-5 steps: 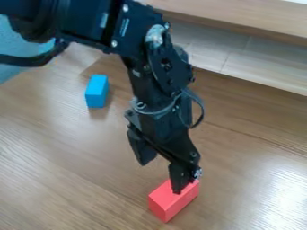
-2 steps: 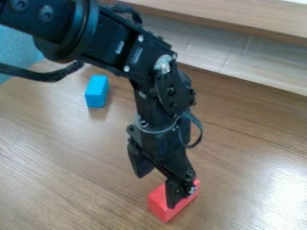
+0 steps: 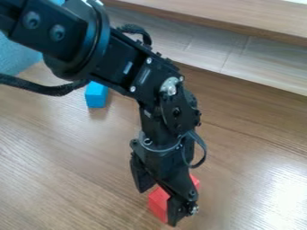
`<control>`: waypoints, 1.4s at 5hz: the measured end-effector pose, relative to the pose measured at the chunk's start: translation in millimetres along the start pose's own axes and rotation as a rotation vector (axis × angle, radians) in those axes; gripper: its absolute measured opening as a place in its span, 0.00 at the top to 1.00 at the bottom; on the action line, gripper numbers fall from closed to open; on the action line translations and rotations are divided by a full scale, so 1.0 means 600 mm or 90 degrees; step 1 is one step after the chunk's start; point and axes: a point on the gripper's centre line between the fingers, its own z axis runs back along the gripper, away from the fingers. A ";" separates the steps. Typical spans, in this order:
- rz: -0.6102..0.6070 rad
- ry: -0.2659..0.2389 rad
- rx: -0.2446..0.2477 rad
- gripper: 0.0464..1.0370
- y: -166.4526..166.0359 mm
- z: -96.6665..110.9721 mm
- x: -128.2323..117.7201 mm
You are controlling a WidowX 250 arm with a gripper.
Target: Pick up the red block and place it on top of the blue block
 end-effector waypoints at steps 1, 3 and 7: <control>0.002 0.010 -0.001 0.04 0.000 -0.014 0.000; 0.018 0.024 -0.009 0.09 0.009 -0.037 0.007; 0.108 -0.028 -0.020 0.45 0.072 -0.003 0.034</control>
